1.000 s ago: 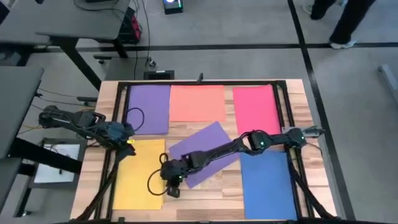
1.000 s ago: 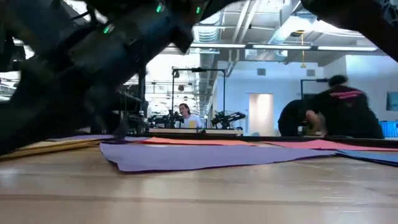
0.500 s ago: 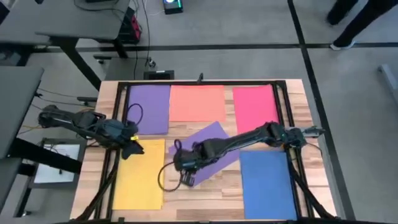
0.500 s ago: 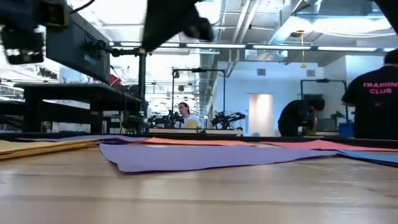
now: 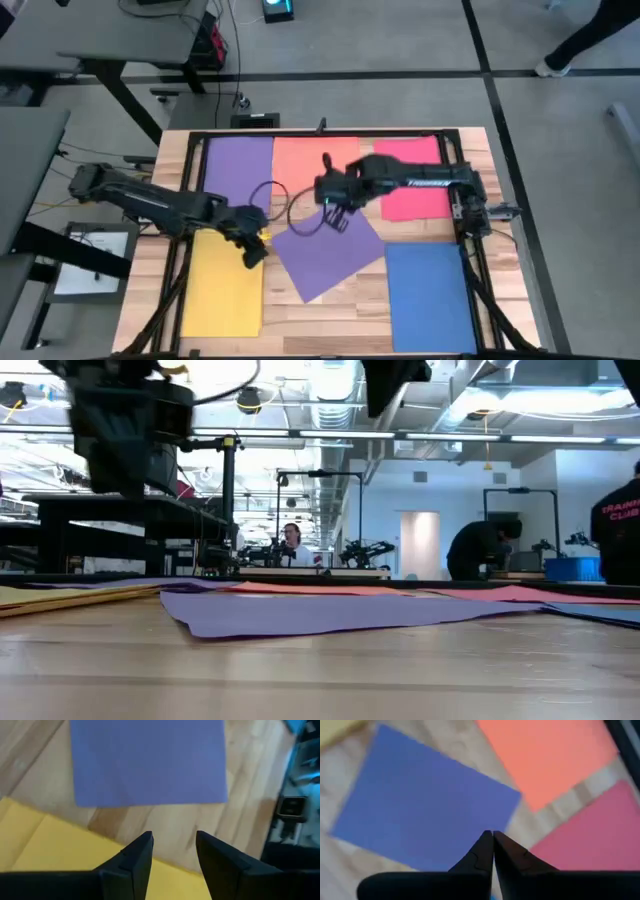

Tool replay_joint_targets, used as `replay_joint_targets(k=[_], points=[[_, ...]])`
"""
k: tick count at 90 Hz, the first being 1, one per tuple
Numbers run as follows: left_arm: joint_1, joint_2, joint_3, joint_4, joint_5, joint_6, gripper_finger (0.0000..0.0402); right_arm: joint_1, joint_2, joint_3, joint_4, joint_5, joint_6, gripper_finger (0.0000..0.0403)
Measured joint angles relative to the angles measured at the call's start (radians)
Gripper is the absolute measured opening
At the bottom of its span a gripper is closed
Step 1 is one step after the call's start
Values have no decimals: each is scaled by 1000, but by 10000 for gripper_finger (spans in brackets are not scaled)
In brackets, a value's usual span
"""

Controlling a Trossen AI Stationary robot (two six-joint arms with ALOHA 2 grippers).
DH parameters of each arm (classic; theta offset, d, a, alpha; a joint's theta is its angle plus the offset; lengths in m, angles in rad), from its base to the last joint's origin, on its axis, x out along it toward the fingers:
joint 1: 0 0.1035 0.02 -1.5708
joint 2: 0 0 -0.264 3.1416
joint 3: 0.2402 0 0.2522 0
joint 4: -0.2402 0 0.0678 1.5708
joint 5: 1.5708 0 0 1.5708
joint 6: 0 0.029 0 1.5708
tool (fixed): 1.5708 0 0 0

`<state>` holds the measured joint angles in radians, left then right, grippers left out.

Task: Organize paper
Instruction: Stack the purple paper on top of the other purple paper

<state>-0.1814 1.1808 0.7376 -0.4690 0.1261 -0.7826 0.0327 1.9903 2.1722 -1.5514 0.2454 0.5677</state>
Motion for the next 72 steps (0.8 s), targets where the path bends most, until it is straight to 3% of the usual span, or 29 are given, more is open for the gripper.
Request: replay_joint_targets(k=[11, 25, 45, 57, 72], points=[[12, 116, 74, -1, 0, 2, 137, -71, -59, -198, 96, -67, -95, 53], [14, 226, 144, 18, -5, -16, 137, -150, -180, -573, 304, -197, -172, 127], [14, 326, 186, 47, -23, -52, 137, -227, -350, -1093, 774, -373, -60, 199], [10, 372, 187, 106, -53, -56, 137, -240, -386, -1280, 979, -421, 44, 214], [6, 475, 188, 255, -64, 42, 137, -220, -383, -1393, 1180, -431, 128, 215]])
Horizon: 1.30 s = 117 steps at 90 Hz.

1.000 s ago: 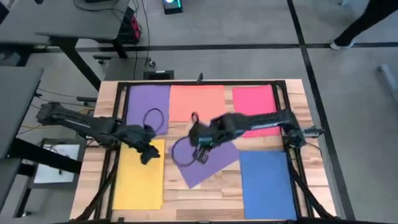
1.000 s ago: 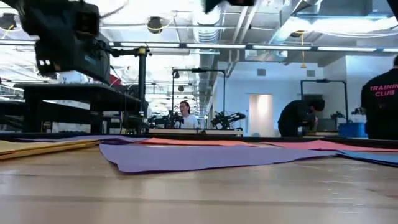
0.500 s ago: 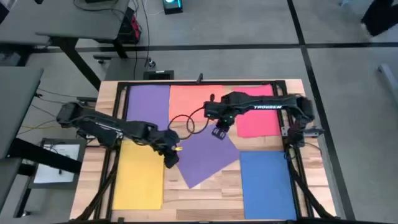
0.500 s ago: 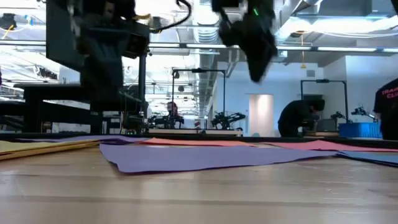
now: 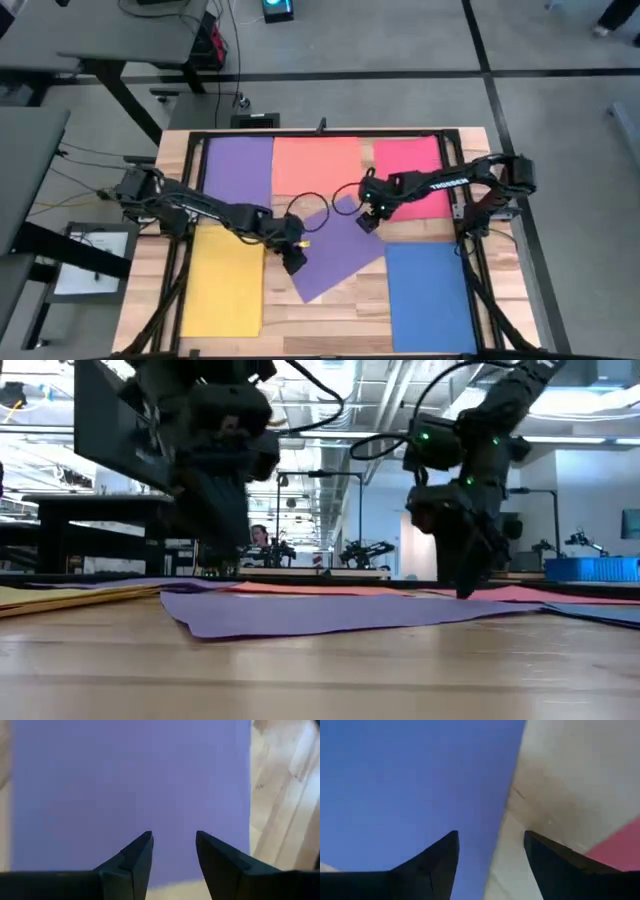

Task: Organize paper
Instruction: Stack the purple paper on top of the other purple paper

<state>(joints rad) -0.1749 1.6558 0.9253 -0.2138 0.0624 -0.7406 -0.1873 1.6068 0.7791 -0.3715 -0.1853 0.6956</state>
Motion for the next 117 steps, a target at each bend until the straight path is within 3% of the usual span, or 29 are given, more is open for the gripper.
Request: replay_joint_targets(k=[20, 38, 56, 71, 87, 97, 108, 117], points=[[9, 146, 4, 67, 7, 8, 136, 30, 11, -39, 99, -1, 57, 215], [13, 185, 5, 118, 6, 27, 136, 80, 15, -42, 190, -60, 53, 215], [13, 188, 3, 162, 3, 21, 136, 100, -7, -44, 363, -254, 42, 215], [13, 182, 2, 165, 30, 12, 136, 95, -38, -42, 455, -273, 78, 203], [13, 182, 9, 160, 34, 6, 136, 103, -27, -42, 404, -261, 50, 159], [16, 178, 32, 118, 46, 6, 136, 118, -27, -43, 380, -262, 7, 108], [16, 154, 101, -120, 26, 69, 136, 126, -29, -43, 373, -259, -15, 23], [14, 117, 158, -337, -8, 144, 136, 127, -30, -43, 372, -258, -22, 9]])
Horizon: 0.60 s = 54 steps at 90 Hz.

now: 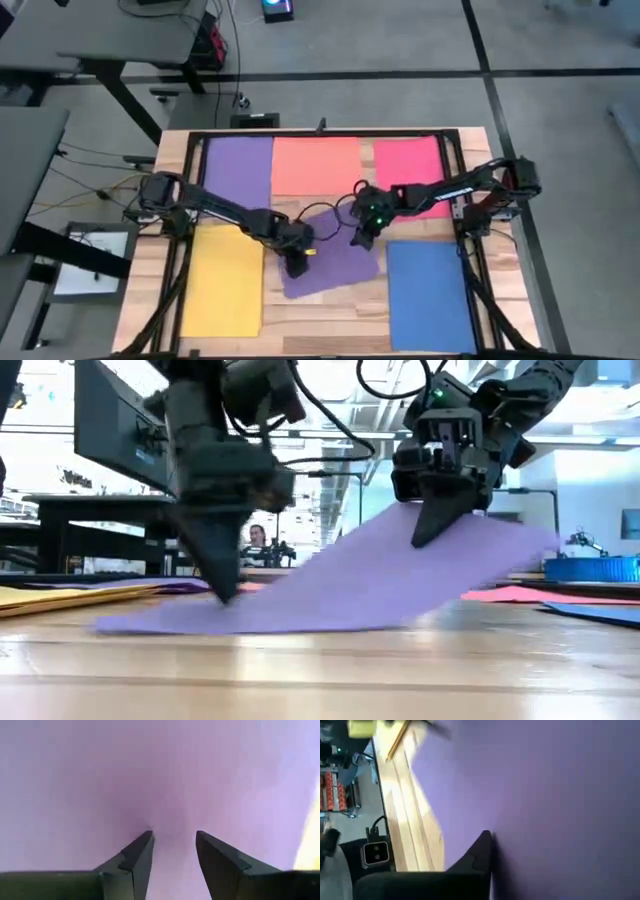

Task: Organize paper
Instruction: Stack the purple paper on top of the other purple paper

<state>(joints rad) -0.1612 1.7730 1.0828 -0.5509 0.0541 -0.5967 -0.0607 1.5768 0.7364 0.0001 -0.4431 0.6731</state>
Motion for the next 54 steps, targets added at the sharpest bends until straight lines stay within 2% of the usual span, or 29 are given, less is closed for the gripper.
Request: replay_joint_targets(k=[23, 36, 44, 54], points=[[37, -190, 116, -255, 0, 135, 136, -14, 0, 2, -3, 3, -1, 0], [127, -342, 123, -280, 9, 187, 136, 13, -3, 52, -1, 3, -59, 0], [217, -409, 115, -258, 87, 235, 137, 36, -3, 106, 2, 6, -108, 0], [338, -447, 108, -242, 247, 305, 141, 59, -3, 177, -18, 47, -183, 0]])
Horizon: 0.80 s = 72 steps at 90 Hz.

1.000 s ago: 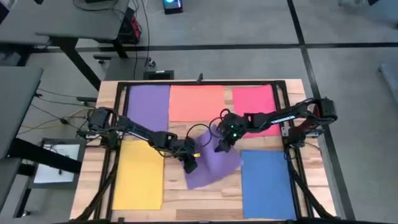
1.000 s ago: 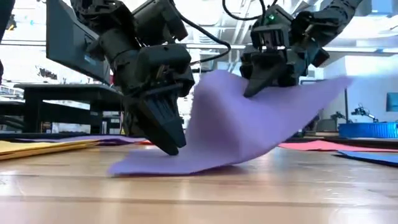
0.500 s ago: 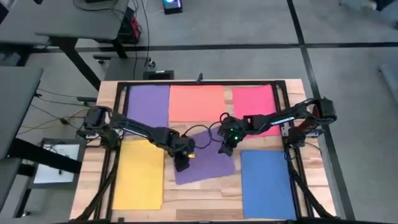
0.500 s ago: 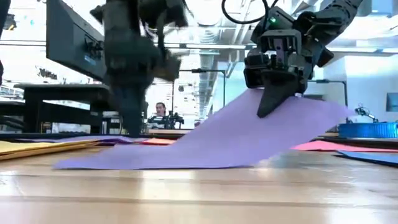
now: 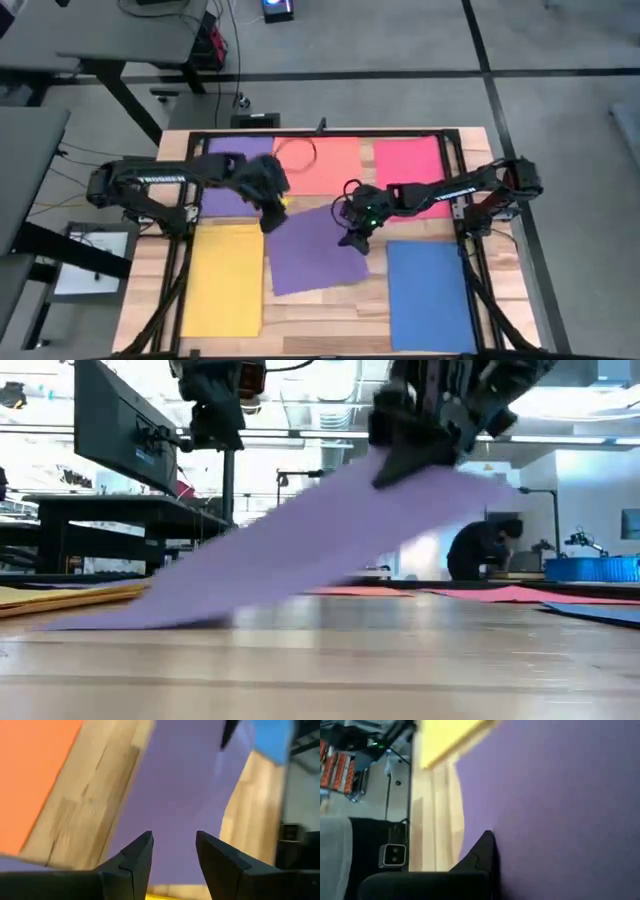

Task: Organize paper
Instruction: Stack the purple paper on top of the other purple paper

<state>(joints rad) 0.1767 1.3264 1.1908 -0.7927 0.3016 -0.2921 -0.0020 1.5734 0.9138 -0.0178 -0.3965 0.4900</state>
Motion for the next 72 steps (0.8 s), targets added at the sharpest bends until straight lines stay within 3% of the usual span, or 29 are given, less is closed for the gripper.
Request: replay_joint_targets(k=[14, 33, 48, 72], points=[[103, 12, -2, -24, 119, 182, 154, -7, 0, 101, -116, 72, -77, 0], [171, 31, -2, -29, 135, 376, 158, -27, 0, 184, -213, 112, -99, 0], [190, 75, -2, -37, 145, 447, 158, -22, 0, 221, -214, 141, -99, 0], [160, 141, -2, 13, 260, 495, 158, -20, 0, 250, -215, 193, -99, 0]])
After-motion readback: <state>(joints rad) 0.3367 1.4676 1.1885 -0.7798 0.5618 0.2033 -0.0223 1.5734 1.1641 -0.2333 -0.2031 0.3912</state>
